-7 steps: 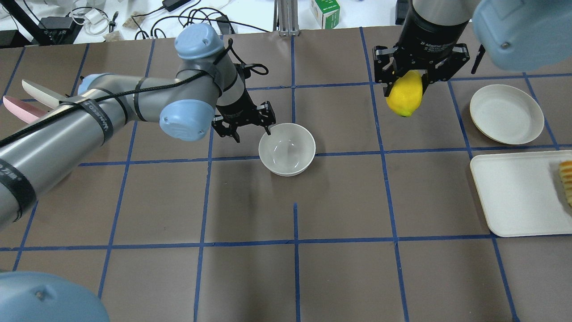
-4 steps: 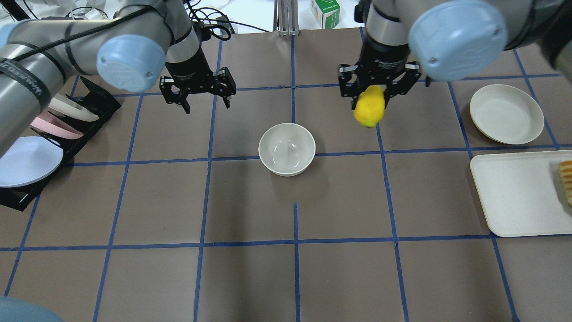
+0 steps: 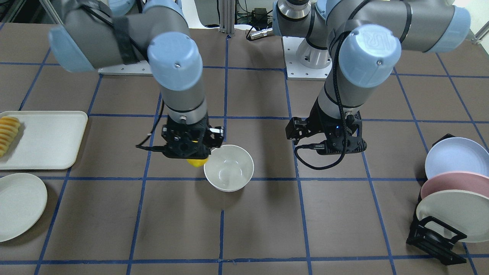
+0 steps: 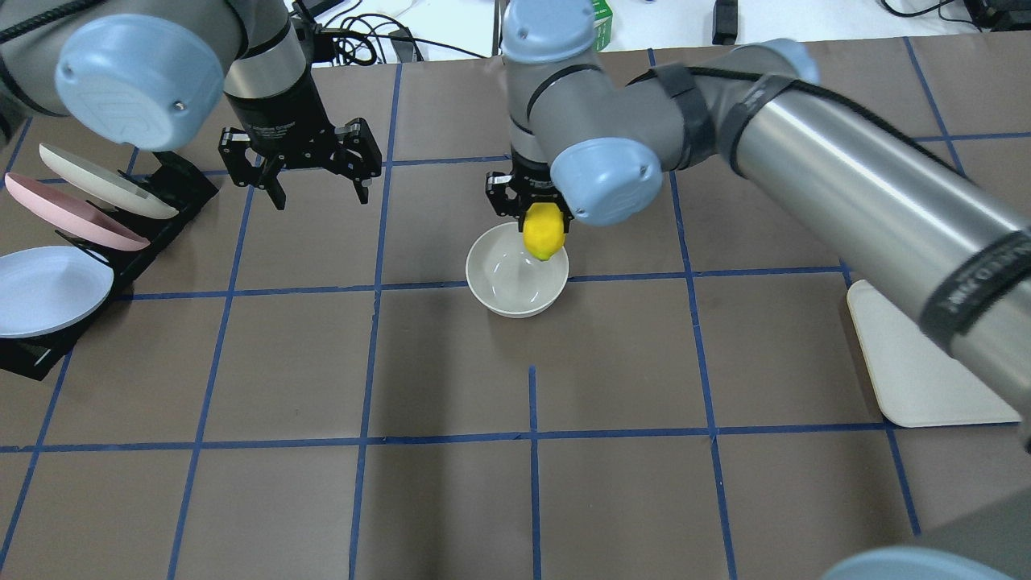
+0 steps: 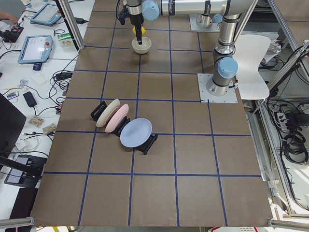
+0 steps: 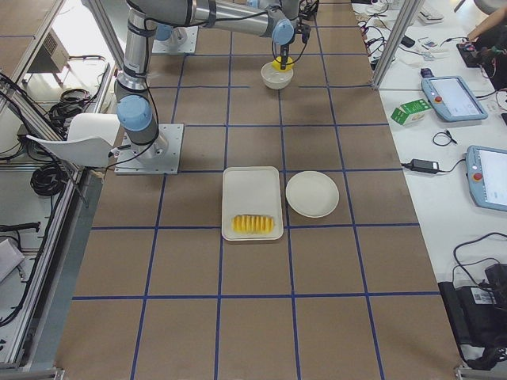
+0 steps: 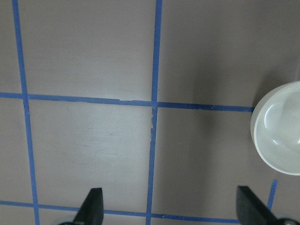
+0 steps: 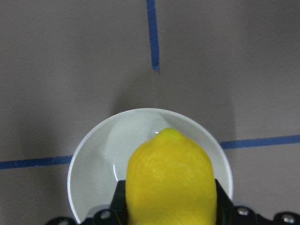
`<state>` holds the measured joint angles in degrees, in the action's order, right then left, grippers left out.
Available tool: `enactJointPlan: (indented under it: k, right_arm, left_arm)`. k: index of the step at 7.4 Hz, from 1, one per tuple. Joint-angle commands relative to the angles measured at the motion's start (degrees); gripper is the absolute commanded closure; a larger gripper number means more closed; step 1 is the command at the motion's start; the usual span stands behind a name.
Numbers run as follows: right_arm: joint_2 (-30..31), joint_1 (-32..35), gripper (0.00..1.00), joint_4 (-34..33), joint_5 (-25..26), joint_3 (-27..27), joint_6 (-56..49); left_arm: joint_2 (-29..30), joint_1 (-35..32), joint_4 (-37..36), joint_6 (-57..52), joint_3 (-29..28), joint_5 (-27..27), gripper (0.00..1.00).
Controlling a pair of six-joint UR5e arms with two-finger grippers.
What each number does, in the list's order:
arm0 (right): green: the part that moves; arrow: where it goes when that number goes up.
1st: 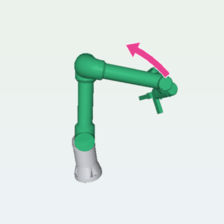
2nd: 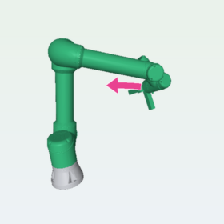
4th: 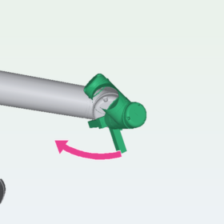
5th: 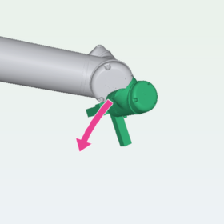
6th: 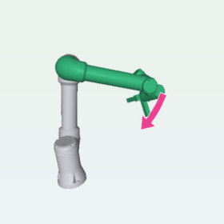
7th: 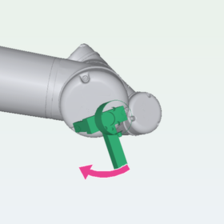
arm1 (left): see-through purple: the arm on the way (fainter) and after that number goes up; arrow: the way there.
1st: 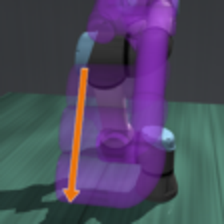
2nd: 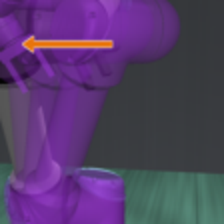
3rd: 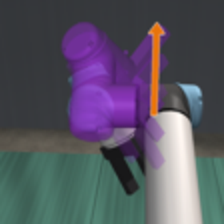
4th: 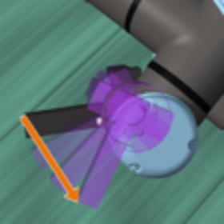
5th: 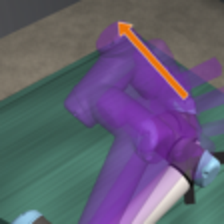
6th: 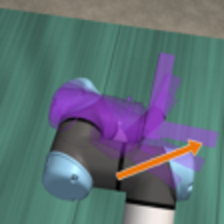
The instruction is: Place bowl and put lemon in it
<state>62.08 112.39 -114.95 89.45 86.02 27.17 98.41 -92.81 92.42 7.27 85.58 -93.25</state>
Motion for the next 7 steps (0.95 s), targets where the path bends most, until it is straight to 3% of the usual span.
enactJointPlan:
  k: [1, 3, 4, 5, 7]
  right_arm:
    - [-4.07, 1.87, 0.67, -1.95, 0.02, 0.72, 0.52]
    - [-5.65, 1.78, 0.6, -2.12, 0.02, 1.51, 0.25]
    - [-5.57, 1.78, 0.41, -2.12, 0.02, 1.43, 0.08]
    - [-5.22, 1.78, 0.0, -2.12, 0.02, 1.52, 0.69]
    - [-1.12, 1.26, 0.0, -1.86, -0.15, 0.55, 0.44]
  left_arm:
    - [-2.25, 0.96, 3.9, 0.03, 0.28, -2.72, 0.0]
    - [-2.26, 1.93, 3.56, -1.1, 0.2, -2.38, 0.0]
    - [-2.34, 2.8, 2.95, -4.42, 0.2, -2.38, 0.0]
    - [-2.34, 4.2, 2.51, -4.98, 0.11, -2.2, 0.0]
    - [-2.96, 3.87, 2.51, -4.37, 0.28, -2.11, 0.0]
